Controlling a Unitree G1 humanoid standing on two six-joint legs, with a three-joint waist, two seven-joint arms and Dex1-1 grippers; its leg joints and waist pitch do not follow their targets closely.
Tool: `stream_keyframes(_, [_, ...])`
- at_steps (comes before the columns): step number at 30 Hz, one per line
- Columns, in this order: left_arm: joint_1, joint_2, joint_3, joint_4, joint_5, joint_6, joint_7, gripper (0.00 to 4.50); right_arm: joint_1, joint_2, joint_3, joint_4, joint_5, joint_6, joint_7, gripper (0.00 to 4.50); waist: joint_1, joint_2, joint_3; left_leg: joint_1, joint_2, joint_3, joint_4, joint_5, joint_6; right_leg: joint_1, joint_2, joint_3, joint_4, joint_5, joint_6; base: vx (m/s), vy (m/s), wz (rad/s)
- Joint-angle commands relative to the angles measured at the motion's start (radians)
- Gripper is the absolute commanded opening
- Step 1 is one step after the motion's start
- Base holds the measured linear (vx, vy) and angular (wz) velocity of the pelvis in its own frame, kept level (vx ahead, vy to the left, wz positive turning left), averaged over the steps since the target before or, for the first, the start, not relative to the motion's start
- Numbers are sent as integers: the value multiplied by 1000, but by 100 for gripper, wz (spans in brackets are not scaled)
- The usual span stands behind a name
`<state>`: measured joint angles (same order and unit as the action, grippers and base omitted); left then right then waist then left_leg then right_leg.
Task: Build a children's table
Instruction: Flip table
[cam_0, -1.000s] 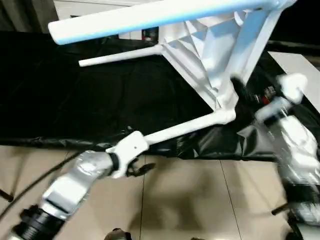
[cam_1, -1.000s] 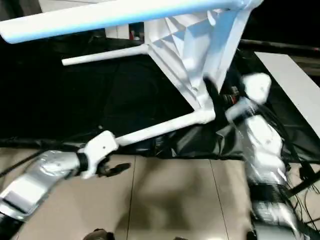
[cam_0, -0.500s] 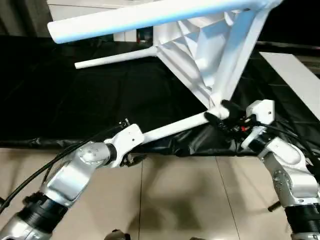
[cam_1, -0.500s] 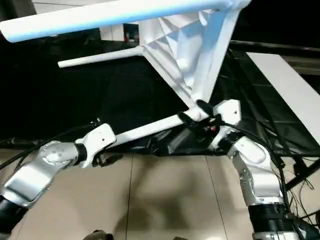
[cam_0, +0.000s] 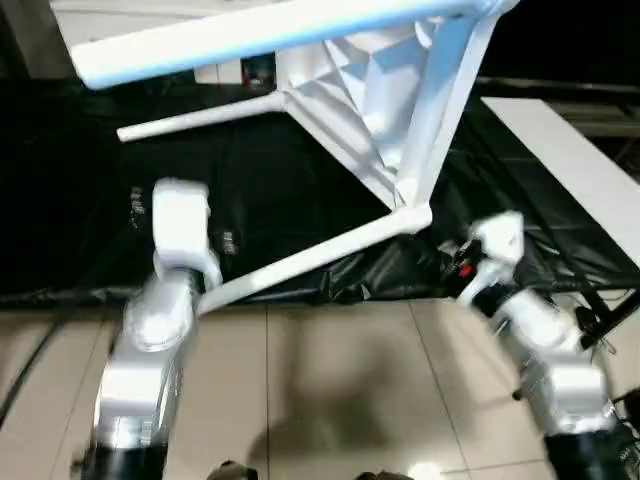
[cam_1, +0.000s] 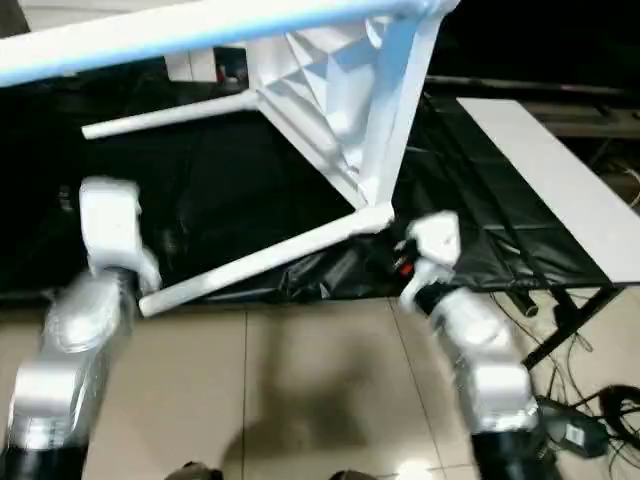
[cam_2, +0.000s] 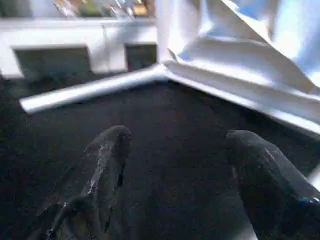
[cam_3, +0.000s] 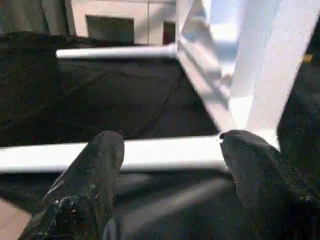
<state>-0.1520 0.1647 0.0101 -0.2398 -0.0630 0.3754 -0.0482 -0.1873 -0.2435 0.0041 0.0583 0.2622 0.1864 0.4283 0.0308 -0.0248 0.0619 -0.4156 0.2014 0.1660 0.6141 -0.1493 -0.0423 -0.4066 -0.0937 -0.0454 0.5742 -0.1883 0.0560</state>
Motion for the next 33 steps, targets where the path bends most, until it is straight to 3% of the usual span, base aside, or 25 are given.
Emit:
stream_keyframes(1, [13,-11,-18,-39,0,-39,7,350,19,5,22,-26,-22,-7,-19,344,-6,11,-49,61,18,-23,-113,-734,-95,-2,-16,-7,-96,-503,-90,0,0,0])
stream_keyframes(3, [30,-23,-17,-46,-2,-28,2,350,30,15,44,-27,-39,-4,-27,344,-13,10,-34,82,16,-21,-112,-805,-93,-10,-4,-38,-124,-603,-62,0,0,0])
stream_keyframes(4, [35,-29,-15,-48,0,-19,5,350,35,18,55,-28,-50,-4,-32,344,-1,31,-25,-36,23,-34,-228,-917,-94,115,9,-83,18,-518,-78,-118,2,6])
stream_keyframes(5, [38,-32,-13,-54,16,-9,12,350,39,23,61,-33,-59,-1,-38,344,104,29,-28,-123,-12,43,-250,-955,-94,166,39,-71,176,-342,-87,-97,-15,35])
stream_keyframes(6, [37,-31,-15,-59,27,-10,10,350,40,29,61,-36,-63,4,-45,344,61,-32,-61,-21,-23,52,-153,-613,-30,107,-31,16,120,-718,-24,-97,-15,35])
stream_keyframes(7, [36,-30,-16,-60,28,-9,7,350,39,31,59,-37,-64,6,-47,344,45,-66,-35,99,-40,-4,144,-391,-33,-53,-170,21,-127,-1178,-26,142,-117,61])
stream_keyframes(8, [36,-29,-18,-61,29,-6,6,350,38,31,58,-37,-65,8,-48,344,22,-39,-27,48,-59,-59,191,-167,22,-3,-177,63,-159,-1359,-99,235,-80,47])
stream_keyframes(9, [35,-22,-25,-64,29,-2,2,350,35,34,54,-36,-69,12,-53,344,26,-43,-5,9,-59,-79,206,-209,30,60,-202,62,-145,-1332,-145,235,-80,47])
stream_keyframes(10, [35,-21,-26,-65,28,-3,1,350,34,33,53,-36,-70,13,-55,344,34,-31,-17,45,-51,-93,199,-297,29,108,-190,41,-108,-1235,-222,97,31,56])
stream_keyframes(11, [33,-10,-40,-61,31,-7,-5,350,31,31,46,-35,-66,13,-60,344,23,25,-20,199,-9,-99,104,-542,-9,50,-106,-2,-76,-955,-240,-59,20,64])
stream_keyframes(12, [32,-4,-46,-58,36,-9,-7,350,30,29,42,-35,-62,12,-60,344,-26,46,-12,199,71,-197,-101,-932,-82,29,18,-47,112,-462,-163,-59,20,64])
stream_keyframes(14, [32,-3,-50,-56,37,-6,-12,350,29,26,37,-36,-58,15,-60,344,-26,62,-24,208,84,-207,-148,-875,-1,16,11,-43,166,-130,-100,2,49,5])
stream_keyframes(17, [31,-8,-50,-53,33,-1,-24,350,33,21,34,-41,-72,17,-67,344,-47,29,-17,210,35,-136,-162,-740,111,50,-7,-37,92,-84,-110,91,42,-10])
stream_keyframes(19, [29,-6,-61,-50,36,7,-44,350,37,19,32,-46,-67,25,-62,344,-24,-25,-42,157,-62,-62,-71,-528,151,157,-78,72,-31,-306,-145,133,-20,-5])
stream_keyframes(20, [26,-2,-69,-47,39,8,-51,350,42,9,39,-52,-65,31,-45,344,7,-42,-39,118,-95,-47,73,-353,161,205,-168,176,-124,-728,-282,194,-41,5])
stream_keyframes(21, [25,0,-70,-46,40,8,-51,350,43,6,40,-53,-66,31,-42,344,27,-36,-48,77,-78,-70,120,-280,151,242,-204,201,-130,-782,-344,194,-41,5])
stream_keyframes(22, [23,5,-77,-45,39,9,-50,350,46,-5,49,-58,-71,34,-26,344,36,-39,-59,19,-78,-89,154,-187,106,274,-174,205,-102,-596,-427,233,7,5])
stream_keyframes(23, [22,5,-77,-44,36,11,-50,350,46,-13,54,-60,-69,43,-12,344,41,-31,-52,-11,-71,-94,148,-96,85,266,-133,174,-91,-365,-485,210,21,12])
stream_keyframes(25, [22,8,-81,-39,40,8,-52,350,49,-42,74,-68,-58,54,44,344,42,3,-57,-2,-59,-78,18,84,113,236,-14,66,-78,-243,-431,214,33,13])
stream_keyframes(26, [23,11,-84,-39,39,15,-59,350,51,-58,85,-74,-54,66,69,344,27,63,-72,81,-36,-85,-59,180,155,194,58,-21,-44,-201,-291,241,35,0])
stream_keyframes(27, [31,18,-91,-46,20,23,-93,350,57,-94,109,-95,-38,93,134,344,-25,81,-82,190,71,-223,-90,27,385,50,85,-40,120,-263,-151,241,35,0])
stream_keyframes(28, [33,19,-91,-48,15,23,-100,350,58,-100,112,-98,-36,96,144,344,-19,79,-93,220,109,-245,-65,50,465,16,58,-22,156,-268,-104,258,12,-3])
stream_keyframes(30, [59,63,-129,-72,-16,44,-199,350,62,-161,138,-132,9,153,255,344,0,48,-108,185,95,-227,-9,773,547,-48,15,14,178,-27,43,220,34,-8])
stream_keyframes(32, [66,78,-143,-80,-21,52,-227,350,63,-177,142,-142,24,170,285,344,6,8,-109,164,37,-193,36,1154,409,-71,-36,81,94,297,23,-15,18,-21])
stream_keyframes(33, [77,98,-154,-93,-41,58,-268,350,59,-193,142,-154,55,197,323,344,1,-74,-103,48,-83,-117,42,683,274,12,-56,125,25,547,33,-105,12,-18])
